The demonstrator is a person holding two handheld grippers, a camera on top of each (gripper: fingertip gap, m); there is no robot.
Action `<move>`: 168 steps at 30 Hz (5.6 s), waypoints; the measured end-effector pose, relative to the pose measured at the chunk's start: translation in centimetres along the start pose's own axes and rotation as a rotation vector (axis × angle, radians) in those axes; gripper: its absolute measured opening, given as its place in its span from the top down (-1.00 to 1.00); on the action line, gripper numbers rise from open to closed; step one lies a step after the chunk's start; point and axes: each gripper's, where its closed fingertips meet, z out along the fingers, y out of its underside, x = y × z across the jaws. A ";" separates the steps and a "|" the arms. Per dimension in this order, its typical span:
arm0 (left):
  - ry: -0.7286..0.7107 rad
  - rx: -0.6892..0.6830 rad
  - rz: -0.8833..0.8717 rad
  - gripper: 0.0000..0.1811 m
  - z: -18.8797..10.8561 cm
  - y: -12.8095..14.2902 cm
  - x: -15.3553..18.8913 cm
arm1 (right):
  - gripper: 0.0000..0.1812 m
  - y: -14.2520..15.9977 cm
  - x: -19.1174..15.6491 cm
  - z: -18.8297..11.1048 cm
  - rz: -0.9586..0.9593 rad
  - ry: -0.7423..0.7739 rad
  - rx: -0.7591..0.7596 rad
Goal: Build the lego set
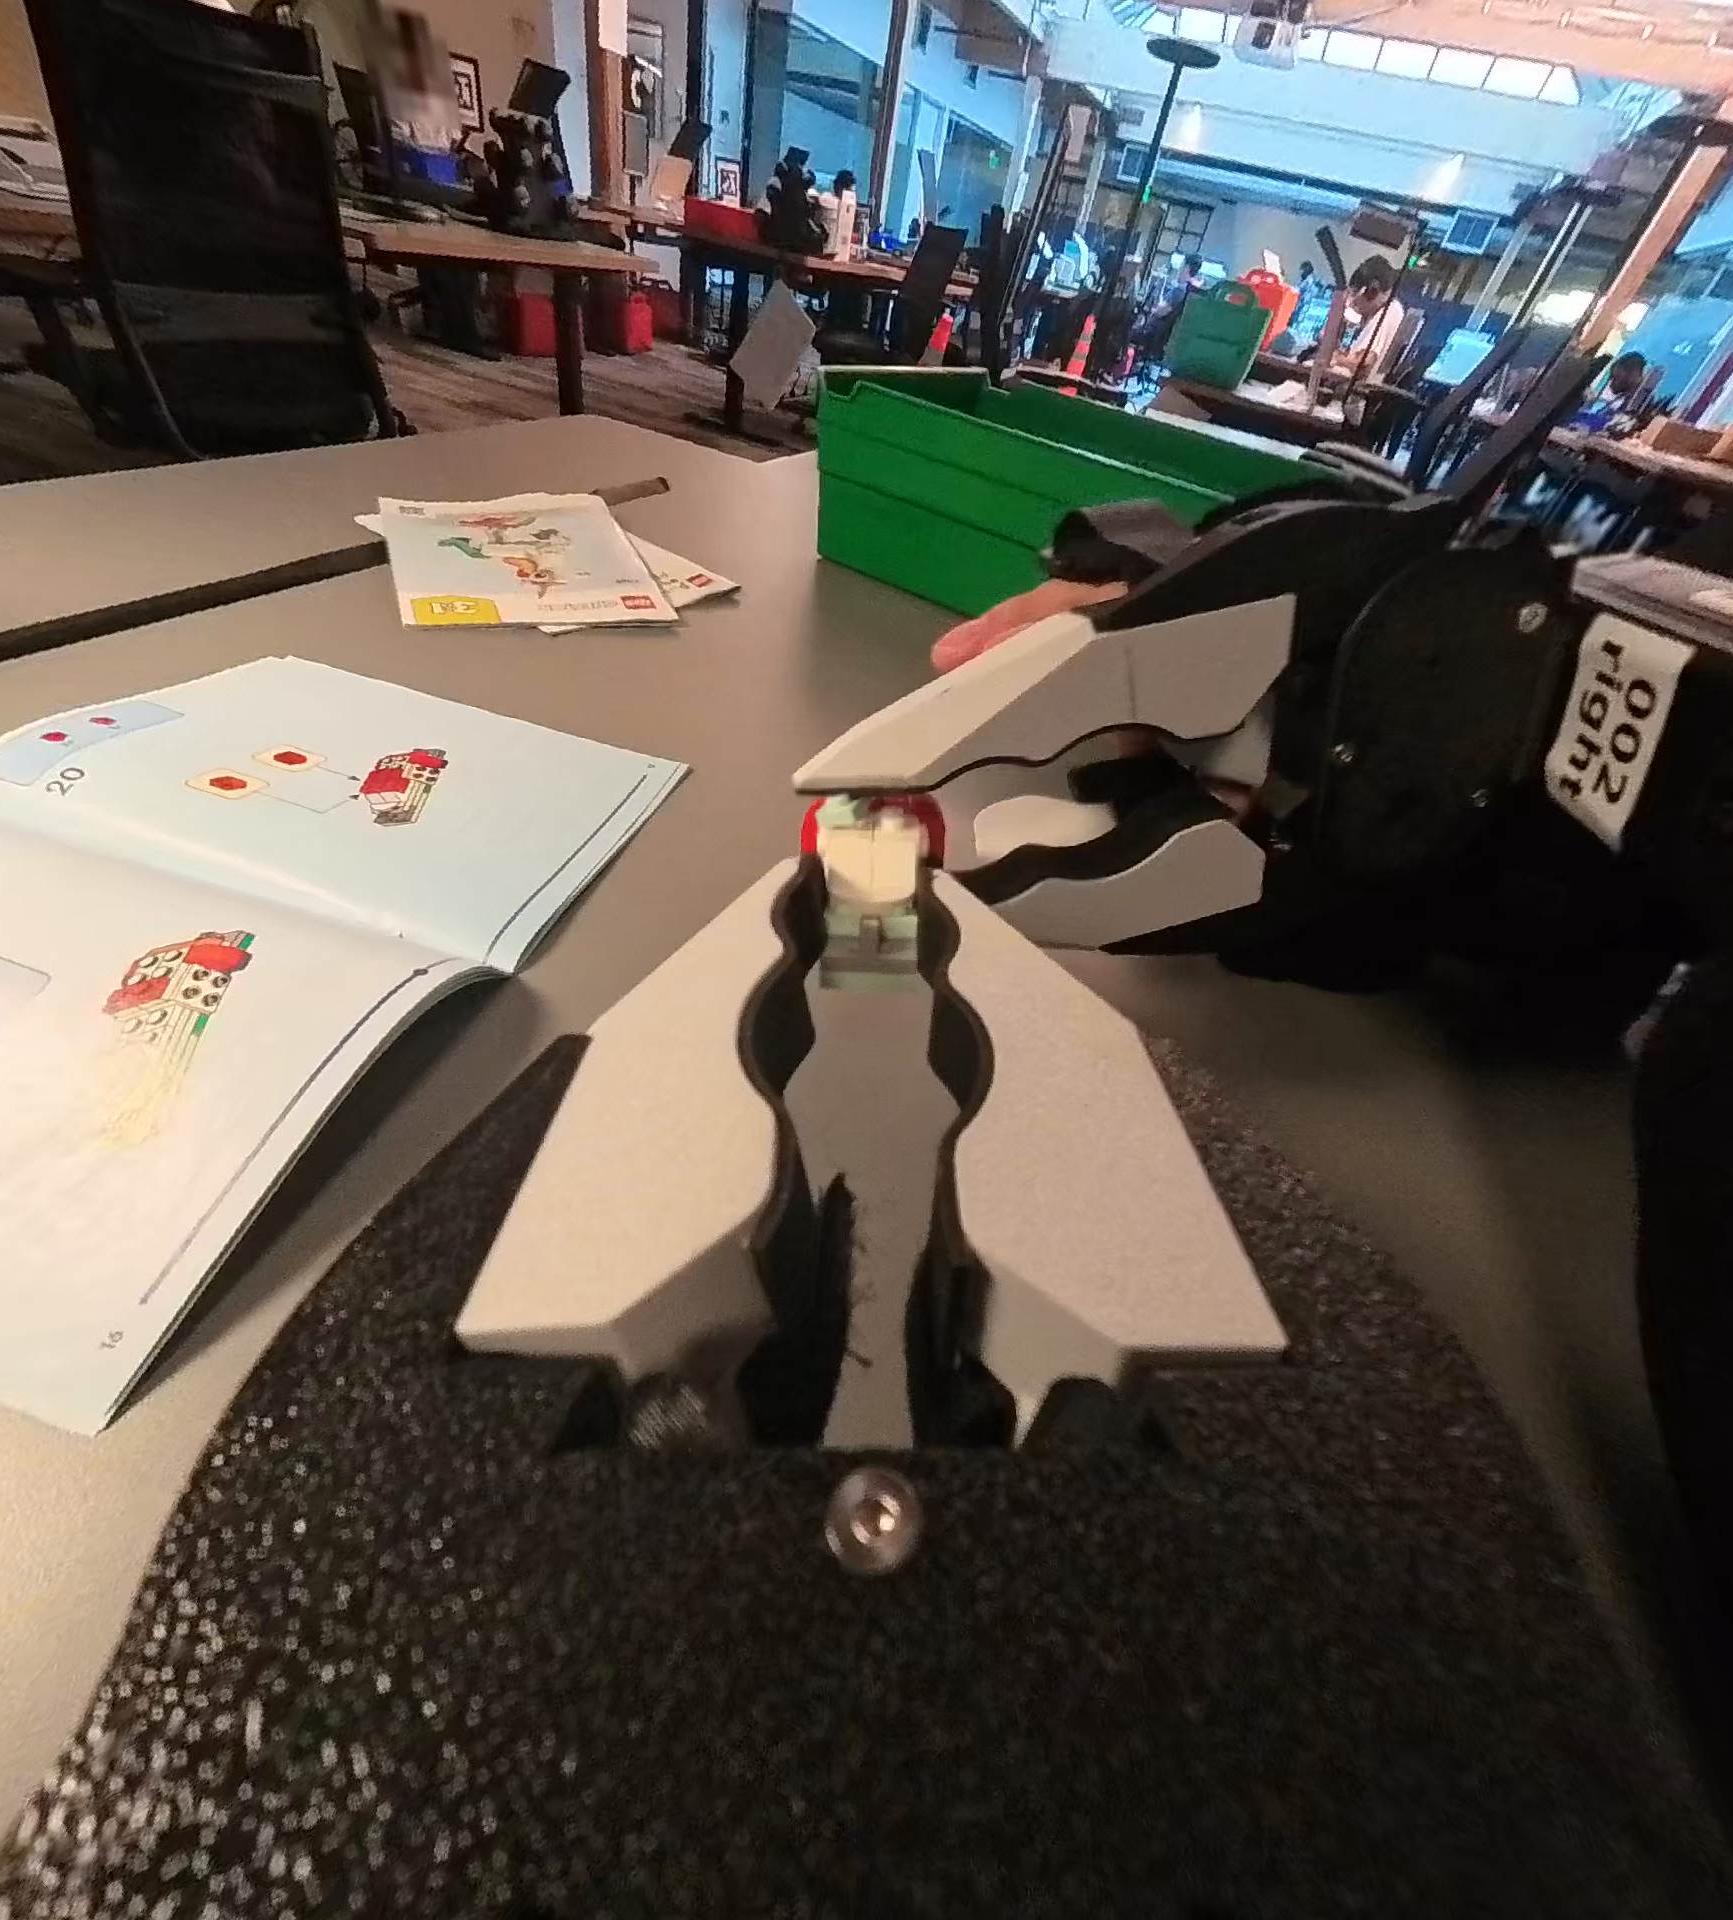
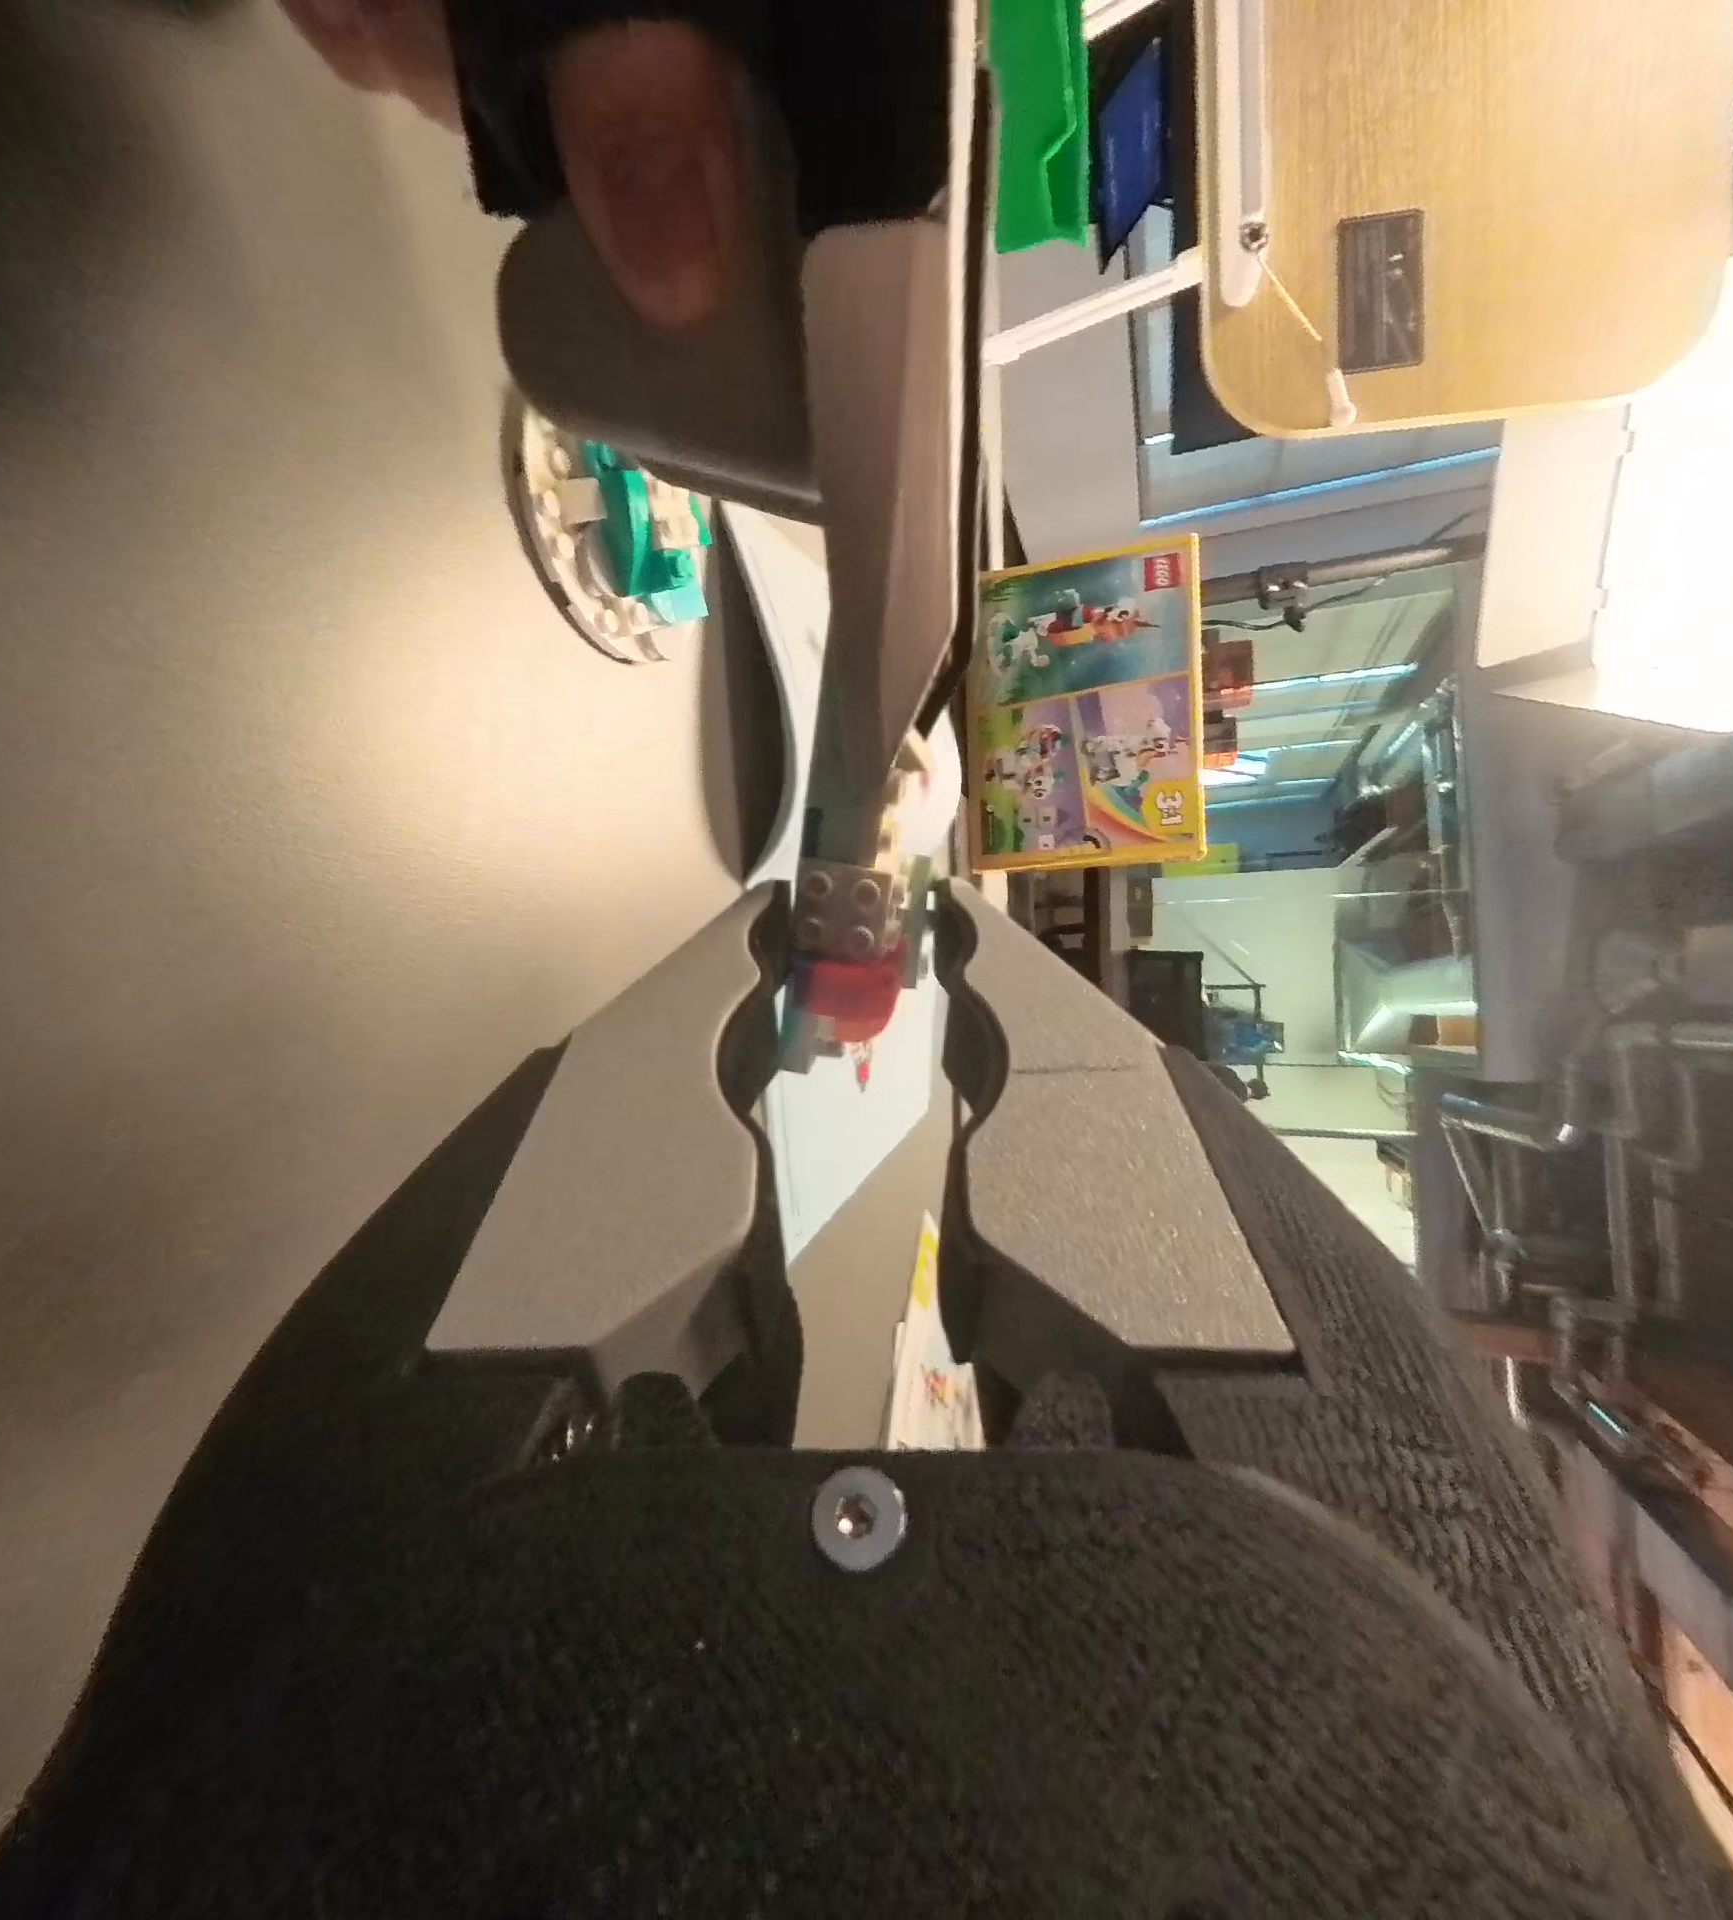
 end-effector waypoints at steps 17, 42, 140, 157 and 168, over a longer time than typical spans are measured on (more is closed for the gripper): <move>0.010 -0.024 0.015 0.82 0.1 0.4 0.3 | 0.77 -0.1 -0.1 -0.5 -0.023 -0.074 0.053; -0.071 0.022 0.316 0.39 -0.7 -1.2 0.9 | 0.77 -0.1 0.4 -1.2 0.063 -0.074 0.080; -0.050 0.035 0.175 0.83 -0.1 -1.3 1.4 | 0.61 -1.8 3.0 -1.5 -0.208 0.102 0.179; 0.800 0.206 -0.519 0.83 -3.7 -4.5 7.5 | 0.67 -6.9 4.5 -8.3 0.450 -0.464 0.596; 0.946 0.185 -0.582 0.83 -4.3 -4.6 9.2 | 0.75 -8.1 4.4 -9.4 0.422 -0.505 0.658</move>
